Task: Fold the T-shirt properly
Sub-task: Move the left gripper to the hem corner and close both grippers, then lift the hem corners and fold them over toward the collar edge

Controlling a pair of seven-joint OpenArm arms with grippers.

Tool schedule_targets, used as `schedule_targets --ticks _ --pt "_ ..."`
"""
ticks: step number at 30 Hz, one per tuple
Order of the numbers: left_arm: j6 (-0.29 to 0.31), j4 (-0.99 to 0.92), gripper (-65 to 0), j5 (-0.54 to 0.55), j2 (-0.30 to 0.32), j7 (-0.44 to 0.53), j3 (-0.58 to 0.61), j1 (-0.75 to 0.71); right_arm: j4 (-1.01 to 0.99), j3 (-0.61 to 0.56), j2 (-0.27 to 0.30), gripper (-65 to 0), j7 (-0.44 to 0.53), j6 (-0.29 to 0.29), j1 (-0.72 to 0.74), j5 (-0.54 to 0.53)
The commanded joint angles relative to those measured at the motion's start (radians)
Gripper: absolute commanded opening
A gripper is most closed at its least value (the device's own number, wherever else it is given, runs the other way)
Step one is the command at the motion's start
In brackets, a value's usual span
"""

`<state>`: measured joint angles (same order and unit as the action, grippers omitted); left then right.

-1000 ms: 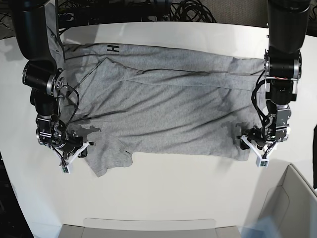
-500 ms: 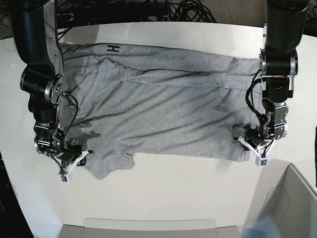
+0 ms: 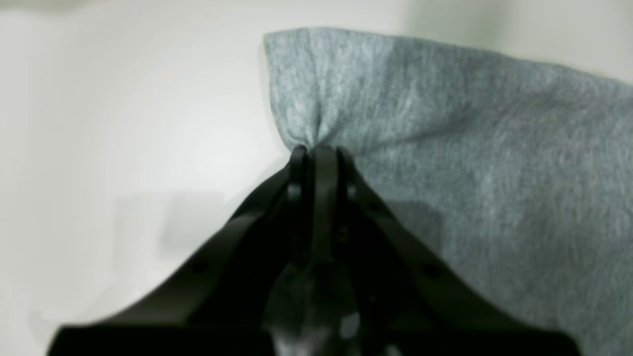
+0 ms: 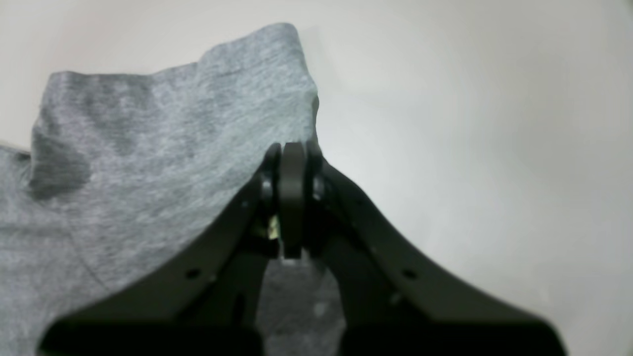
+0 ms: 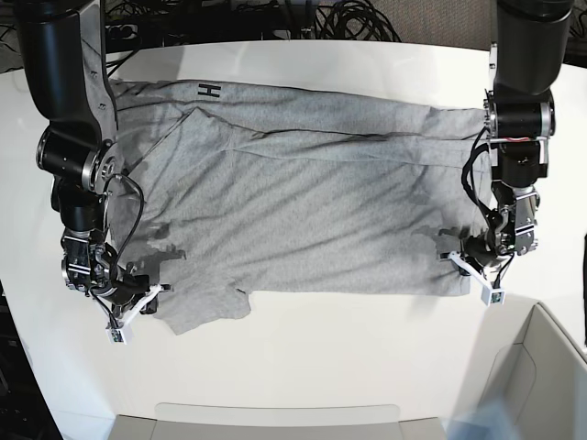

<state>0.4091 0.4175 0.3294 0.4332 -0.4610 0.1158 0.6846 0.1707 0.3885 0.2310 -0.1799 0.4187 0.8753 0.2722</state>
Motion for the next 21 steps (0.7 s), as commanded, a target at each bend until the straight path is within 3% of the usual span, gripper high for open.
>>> schedule_targets --ticks 1,5,8,13,17,21 --pt "-0.014 0.005 -65.0 -0.013 0.022 -0.022 -0.003 0.019 0.039 -0.001 0.006 -65.0 0.029 -0.001 0.034 -0.014" --pt "-0.014 0.083 -65.0 -0.013 0.023 -0.043 -0.003 0.010 0.111 -0.001 -0.020 -65.0 0.021 -0.001 0.002 -0.014" --pt "-0.014 0.231 -65.0 -0.013 0.037 -0.118 -0.008 -0.047 0.218 -0.001 -0.026 -65.0 -0.050 0.006 -0.028 -0.020" --pt "-0.014 0.536 -65.0 -0.013 0.040 -0.190 -0.172 -0.181 0.470 -0.001 -0.088 -65.0 -0.100 0.010 -0.129 -0.015" --pt "-0.013 0.690 -65.0 -0.013 0.040 -0.259 -0.196 -0.248 0.620 0.003 -0.114 -65.0 -0.217 0.065 -0.169 -0.020" --pt "-0.013 0.736 -65.0 -0.013 0.040 -0.279 -0.206 -0.282 0.766 0.003 -0.135 -65.0 -0.247 0.078 -0.235 -0.021"
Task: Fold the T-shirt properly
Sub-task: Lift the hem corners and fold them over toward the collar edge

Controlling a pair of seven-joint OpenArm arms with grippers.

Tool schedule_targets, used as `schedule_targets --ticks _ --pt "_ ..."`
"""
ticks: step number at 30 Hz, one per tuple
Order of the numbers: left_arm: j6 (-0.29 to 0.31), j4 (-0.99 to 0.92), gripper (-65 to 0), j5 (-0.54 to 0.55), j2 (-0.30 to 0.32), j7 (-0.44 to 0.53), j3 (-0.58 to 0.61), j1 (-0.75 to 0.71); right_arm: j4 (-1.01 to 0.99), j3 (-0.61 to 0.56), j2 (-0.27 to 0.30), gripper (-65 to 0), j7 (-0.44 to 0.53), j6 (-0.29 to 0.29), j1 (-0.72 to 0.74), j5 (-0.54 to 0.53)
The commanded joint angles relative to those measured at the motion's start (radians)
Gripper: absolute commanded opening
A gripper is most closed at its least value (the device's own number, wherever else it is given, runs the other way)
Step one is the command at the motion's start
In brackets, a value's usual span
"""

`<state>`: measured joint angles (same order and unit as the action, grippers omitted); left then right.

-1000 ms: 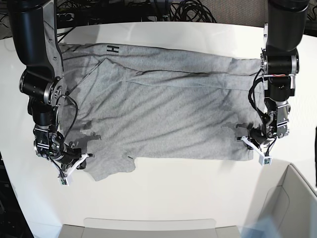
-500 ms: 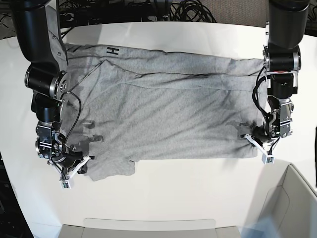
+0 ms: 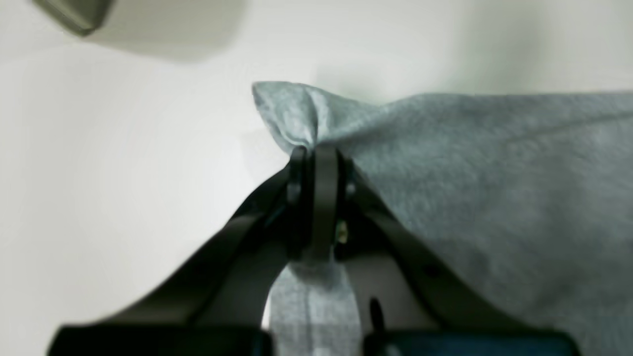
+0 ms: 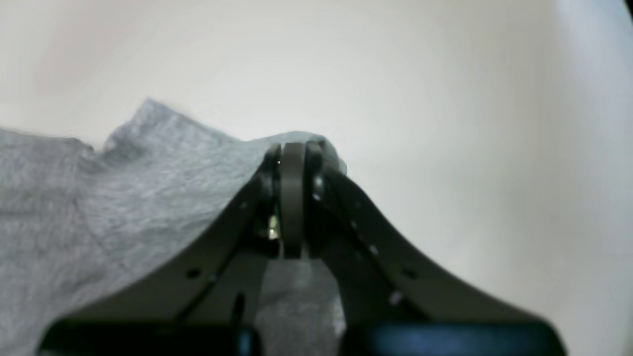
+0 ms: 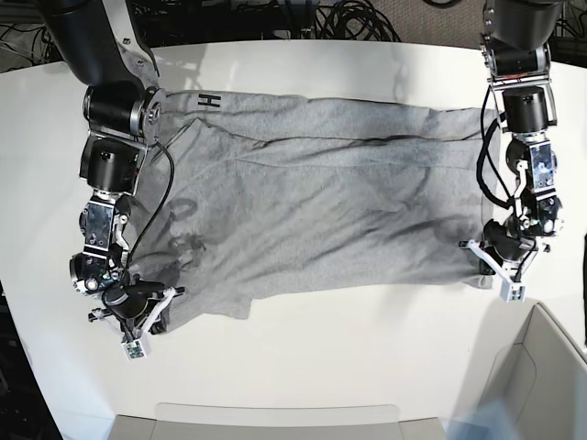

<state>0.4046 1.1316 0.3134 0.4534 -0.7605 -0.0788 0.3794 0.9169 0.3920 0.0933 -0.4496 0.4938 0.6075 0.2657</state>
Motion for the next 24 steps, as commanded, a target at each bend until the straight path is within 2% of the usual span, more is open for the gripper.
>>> schedule_targets --ticks 1,5,12,15,18,21,24 --pt "-0.008 0.021 -65.0 0.003 0.020 0.020 -0.011 0.019 0.052 -0.003 0.003 -65.0 0.013 0.003 0.016 -0.015" --pt "-0.008 0.023 -65.0 0.003 0.020 0.020 -0.011 -0.007 0.161 -0.003 0.001 -65.0 -0.061 0.004 -0.039 -0.015" --pt "-0.008 0.124 -65.0 0.003 0.020 0.017 -0.013 -0.090 0.327 -0.003 0.001 -65.0 -0.074 0.006 -0.154 -0.015" --pt "-0.008 0.183 -65.0 0.003 0.021 -0.034 -0.014 -0.119 0.370 -0.001 0.001 -65.0 -0.074 0.006 -0.194 -0.015" --pt "-0.008 0.207 -65.0 0.003 0.018 -0.073 -0.046 -0.127 0.403 0.002 0.001 -65.0 -0.079 0.044 -0.222 -0.016" --pt "-0.008 0.207 -65.0 0.003 0.018 -0.083 -0.077 -0.145 0.459 0.003 0.001 -65.0 -0.157 0.081 -0.237 -0.033" --pt "-0.008 0.207 -65.0 0.003 0.018 -0.083 -0.078 -0.145 0.531 0.003 0.012 -65.0 -0.223 0.084 -0.265 -0.104"
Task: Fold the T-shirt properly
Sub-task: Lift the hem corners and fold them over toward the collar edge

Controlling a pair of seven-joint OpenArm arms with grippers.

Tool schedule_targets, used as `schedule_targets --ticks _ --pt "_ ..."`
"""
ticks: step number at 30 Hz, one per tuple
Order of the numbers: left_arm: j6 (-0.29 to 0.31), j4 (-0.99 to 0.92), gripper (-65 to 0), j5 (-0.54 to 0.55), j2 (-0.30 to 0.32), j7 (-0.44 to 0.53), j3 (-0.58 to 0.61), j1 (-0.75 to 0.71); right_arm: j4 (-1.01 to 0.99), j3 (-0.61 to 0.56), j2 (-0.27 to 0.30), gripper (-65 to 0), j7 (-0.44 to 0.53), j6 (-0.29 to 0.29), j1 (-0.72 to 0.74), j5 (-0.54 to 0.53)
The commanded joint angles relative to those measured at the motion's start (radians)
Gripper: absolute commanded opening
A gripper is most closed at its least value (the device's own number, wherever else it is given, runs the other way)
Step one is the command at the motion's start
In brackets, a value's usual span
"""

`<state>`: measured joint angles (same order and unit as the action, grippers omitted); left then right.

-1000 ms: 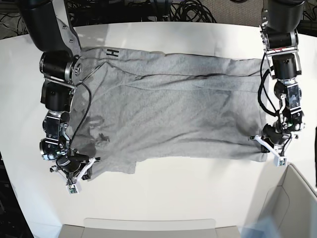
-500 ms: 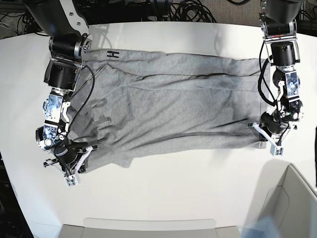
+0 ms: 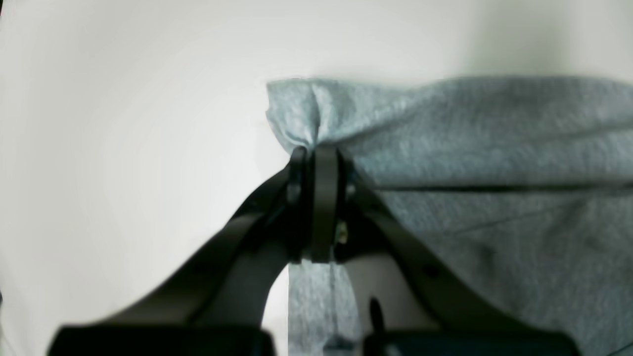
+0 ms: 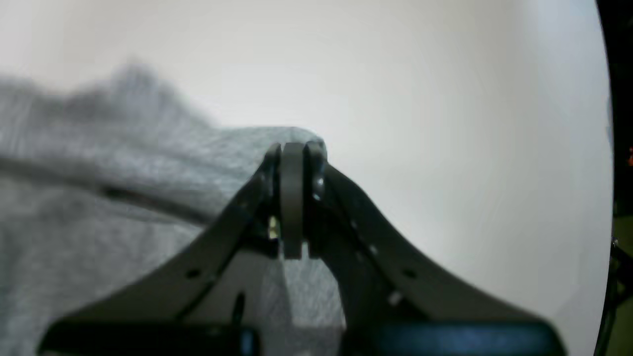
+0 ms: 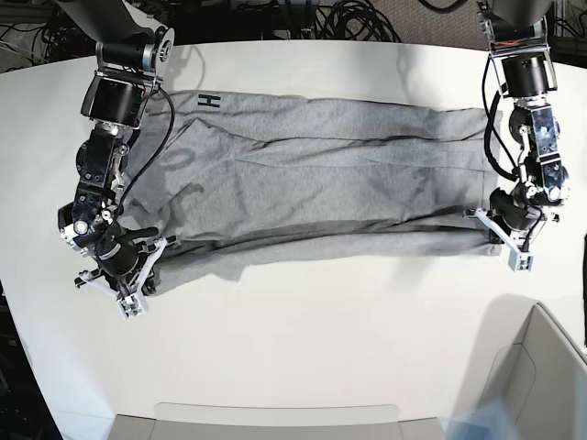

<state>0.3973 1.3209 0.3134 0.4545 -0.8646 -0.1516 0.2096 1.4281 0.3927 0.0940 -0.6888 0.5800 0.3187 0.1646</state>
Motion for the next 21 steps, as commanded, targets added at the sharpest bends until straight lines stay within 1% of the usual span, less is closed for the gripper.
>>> schedule_targets --ticks 1,7,12,16,18,21 --pt "-0.001 0.018 -65.0 0.003 0.017 0.021 -0.006 0.018 0.046 0.002 0.011 -65.0 -0.001 -0.001 0.017 -0.024" --pt "-0.001 0.052 -65.0 0.003 0.019 0.020 -0.019 -0.031 0.115 0.001 0.013 -65.0 -0.070 0.002 -0.002 -0.032" --pt "0.004 0.151 -65.0 0.003 0.017 -0.080 -0.078 -0.082 0.138 0.001 0.034 -65.0 -0.081 0.002 -0.045 -0.036" --pt "0.068 0.173 -65.0 0.003 0.017 -0.123 -0.088 -0.100 0.139 0.021 0.034 -65.0 -0.081 0.002 -0.069 -0.032" --pt "0.073 0.173 -65.0 0.003 0.017 -0.126 -0.088 -0.109 0.158 0.055 0.034 -65.0 -0.081 0.004 -0.085 -0.033" --pt "0.075 0.173 -65.0 0.003 0.017 -0.126 -0.088 -0.134 0.182 0.068 0.034 -65.0 -0.082 0.004 -0.120 -0.033"
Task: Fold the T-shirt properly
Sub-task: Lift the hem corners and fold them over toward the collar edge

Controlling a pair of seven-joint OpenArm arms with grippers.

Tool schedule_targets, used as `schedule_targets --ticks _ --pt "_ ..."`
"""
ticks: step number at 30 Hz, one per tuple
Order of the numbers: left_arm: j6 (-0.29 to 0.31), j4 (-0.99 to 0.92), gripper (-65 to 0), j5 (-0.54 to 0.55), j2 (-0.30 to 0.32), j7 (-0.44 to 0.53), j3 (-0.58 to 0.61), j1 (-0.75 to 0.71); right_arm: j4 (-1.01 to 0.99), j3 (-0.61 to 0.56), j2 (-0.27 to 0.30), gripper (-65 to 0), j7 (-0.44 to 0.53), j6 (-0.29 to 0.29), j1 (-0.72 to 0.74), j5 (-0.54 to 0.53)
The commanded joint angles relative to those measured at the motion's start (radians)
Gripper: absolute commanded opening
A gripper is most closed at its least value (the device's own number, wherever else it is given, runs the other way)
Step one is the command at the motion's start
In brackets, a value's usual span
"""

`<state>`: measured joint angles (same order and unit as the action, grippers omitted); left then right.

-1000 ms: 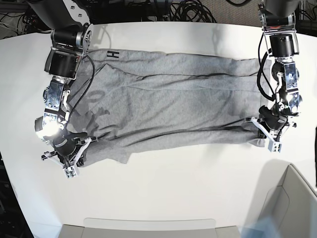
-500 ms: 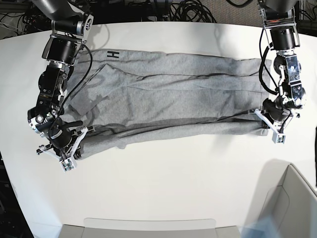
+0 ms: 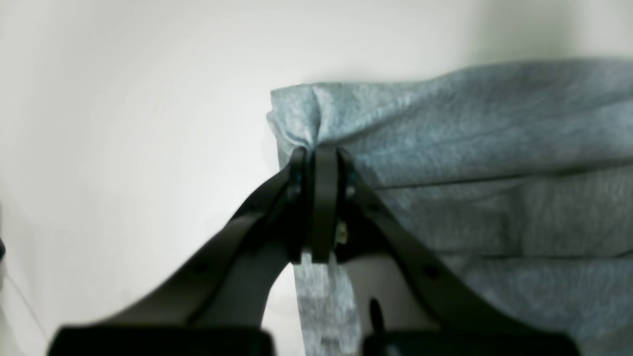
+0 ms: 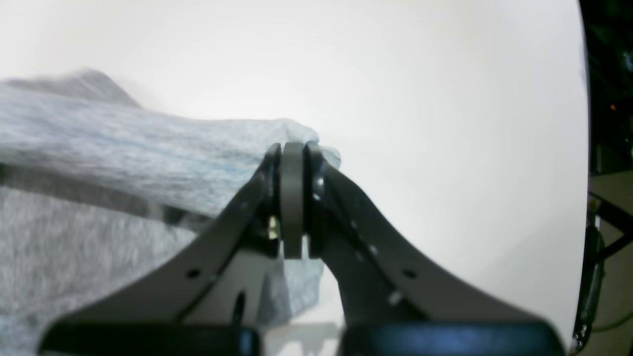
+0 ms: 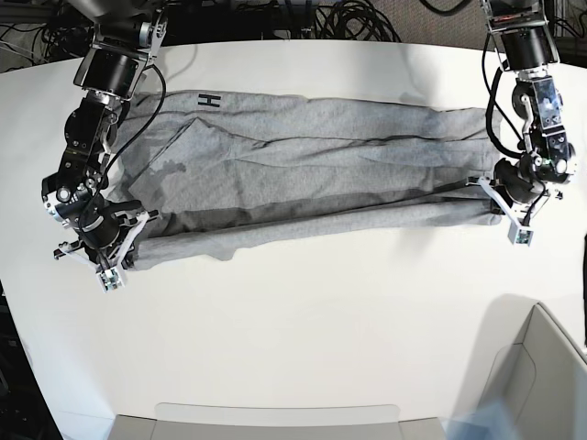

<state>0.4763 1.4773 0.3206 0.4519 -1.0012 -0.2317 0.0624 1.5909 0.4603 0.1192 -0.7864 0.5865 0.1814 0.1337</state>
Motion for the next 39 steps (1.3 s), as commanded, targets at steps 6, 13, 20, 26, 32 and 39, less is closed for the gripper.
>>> schedule_targets --ticks 6,13,20,26,32,39 --pt "-0.003 0.027 -65.0 -0.004 0.020 0.006 -0.047 -0.026 0.082 0.001 0.026 -65.0 0.015 -0.003 -0.047 -0.006" --pt "-0.003 0.110 -65.0 -0.004 0.020 0.005 -0.065 -0.103 0.153 0.058 0.056 -65.0 -0.113 0.063 -0.059 -0.027" --pt "-0.003 0.115 -65.0 -0.004 0.018 0.005 -0.065 -0.144 0.205 0.078 0.056 -65.0 -0.133 0.085 -0.109 -0.022" --pt "-0.003 0.116 -65.0 -0.004 0.018 0.003 -0.065 -0.164 0.223 0.078 0.056 -65.0 -0.133 0.085 -0.164 -0.024" --pt "-0.003 0.159 -65.0 -0.004 0.026 -0.083 -0.067 -0.157 0.274 0.079 0.058 -65.0 -0.133 0.085 -0.191 -0.024" --pt "-0.003 0.268 -65.0 -0.008 0.028 -0.158 -0.065 -0.155 0.328 0.073 0.061 -65.0 -0.259 0.106 -0.167 -0.030"
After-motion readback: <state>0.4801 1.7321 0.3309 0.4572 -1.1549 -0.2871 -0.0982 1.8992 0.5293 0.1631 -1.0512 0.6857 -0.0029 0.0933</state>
